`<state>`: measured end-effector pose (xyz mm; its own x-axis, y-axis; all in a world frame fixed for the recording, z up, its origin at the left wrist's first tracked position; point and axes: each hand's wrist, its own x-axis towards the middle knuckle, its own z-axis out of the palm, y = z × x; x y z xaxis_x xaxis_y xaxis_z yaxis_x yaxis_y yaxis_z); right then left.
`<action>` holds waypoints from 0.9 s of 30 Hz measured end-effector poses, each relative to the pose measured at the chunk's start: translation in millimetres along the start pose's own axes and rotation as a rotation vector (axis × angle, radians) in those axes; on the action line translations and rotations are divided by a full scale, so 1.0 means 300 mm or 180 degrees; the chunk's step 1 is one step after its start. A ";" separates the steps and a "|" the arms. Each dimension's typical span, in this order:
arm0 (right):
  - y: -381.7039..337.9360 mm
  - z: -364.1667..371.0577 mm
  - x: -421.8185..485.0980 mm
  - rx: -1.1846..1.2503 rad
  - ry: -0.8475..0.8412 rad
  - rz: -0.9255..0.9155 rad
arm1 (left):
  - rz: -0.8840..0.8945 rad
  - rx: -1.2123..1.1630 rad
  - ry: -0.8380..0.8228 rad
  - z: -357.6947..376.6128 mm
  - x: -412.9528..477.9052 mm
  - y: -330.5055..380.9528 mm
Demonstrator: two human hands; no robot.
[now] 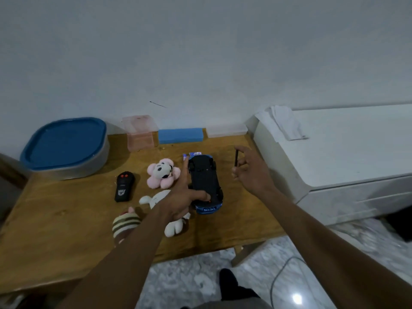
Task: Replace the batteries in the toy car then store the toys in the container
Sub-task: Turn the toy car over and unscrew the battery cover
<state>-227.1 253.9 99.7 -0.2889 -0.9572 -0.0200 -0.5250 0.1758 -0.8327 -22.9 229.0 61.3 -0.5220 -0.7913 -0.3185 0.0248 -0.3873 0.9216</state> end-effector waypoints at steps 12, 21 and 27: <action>0.343 -0.044 -0.034 -0.1415 -0.0574 0.0583 | -0.0431 -0.0187 0.0051 0.142 0.095 -0.104; 0.505 -0.134 -0.083 -0.1717 -0.0363 0.1183 | -0.0743 -0.0279 -0.0007 0.247 0.151 -0.155; 0.525 -0.146 -0.076 -0.1558 -0.0439 0.1213 | -0.0869 -0.0268 -0.0049 0.279 0.173 -0.162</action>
<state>-338.4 313.6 -6.7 -0.4391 -0.8217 -0.3634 -0.7202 0.5637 -0.4044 -122.7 246.4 18.6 -0.5320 -0.6452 -0.5484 -0.0482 -0.6235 0.7803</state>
